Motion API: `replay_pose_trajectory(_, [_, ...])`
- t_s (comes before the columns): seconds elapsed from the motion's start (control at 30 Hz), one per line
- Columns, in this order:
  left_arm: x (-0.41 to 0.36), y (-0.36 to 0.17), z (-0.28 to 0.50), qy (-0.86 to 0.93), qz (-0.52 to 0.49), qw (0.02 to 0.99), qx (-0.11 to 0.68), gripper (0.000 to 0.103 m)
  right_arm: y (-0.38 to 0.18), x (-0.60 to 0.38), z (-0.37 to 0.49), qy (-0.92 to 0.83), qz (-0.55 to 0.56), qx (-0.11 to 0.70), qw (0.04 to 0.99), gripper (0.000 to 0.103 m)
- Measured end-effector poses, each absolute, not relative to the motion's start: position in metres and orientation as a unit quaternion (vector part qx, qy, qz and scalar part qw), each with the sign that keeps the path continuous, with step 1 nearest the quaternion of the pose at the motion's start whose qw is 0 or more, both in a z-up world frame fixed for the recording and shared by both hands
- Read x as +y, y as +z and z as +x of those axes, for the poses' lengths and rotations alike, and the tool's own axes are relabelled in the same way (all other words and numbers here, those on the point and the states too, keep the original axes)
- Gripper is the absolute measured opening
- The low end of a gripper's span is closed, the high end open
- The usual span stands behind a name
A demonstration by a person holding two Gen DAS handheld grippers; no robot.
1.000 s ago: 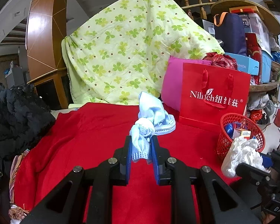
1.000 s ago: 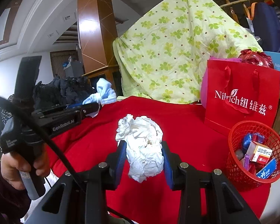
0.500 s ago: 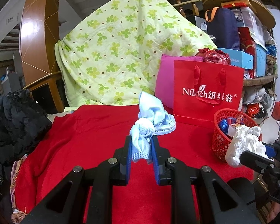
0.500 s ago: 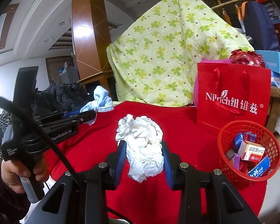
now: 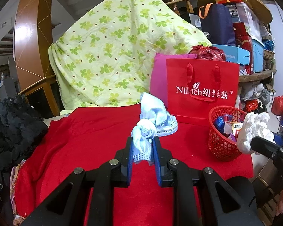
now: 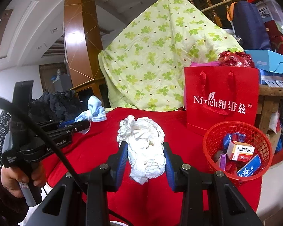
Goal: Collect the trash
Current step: 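Carry the blue mask and white tissue with both tools toward the red basket, then lower the mask and tissue over the red basket with both tools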
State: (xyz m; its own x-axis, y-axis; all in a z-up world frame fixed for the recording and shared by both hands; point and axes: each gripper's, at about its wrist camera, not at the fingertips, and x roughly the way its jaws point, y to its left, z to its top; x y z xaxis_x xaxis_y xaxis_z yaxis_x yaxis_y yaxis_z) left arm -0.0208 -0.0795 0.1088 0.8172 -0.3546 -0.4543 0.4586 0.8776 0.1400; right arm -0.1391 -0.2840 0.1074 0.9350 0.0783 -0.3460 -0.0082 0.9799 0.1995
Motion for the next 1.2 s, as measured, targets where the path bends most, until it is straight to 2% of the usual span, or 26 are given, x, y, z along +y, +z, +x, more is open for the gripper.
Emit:
replay_pose_trajectory(0.8, [-0.104,0.096,-0.029,-0.244,0.14,0.932,0.229,0.021,0.108,-0.325,-0.167,-0.035,0.109,0.162,0.98,0.039])
replay_pose_trajectory(1.2, [-0.13,0.086,-0.035,-0.27,0.15,0.918,0.248,0.021,0.105,-0.393,-0.207,-0.13,0.133,0.143,0.972,0.039])
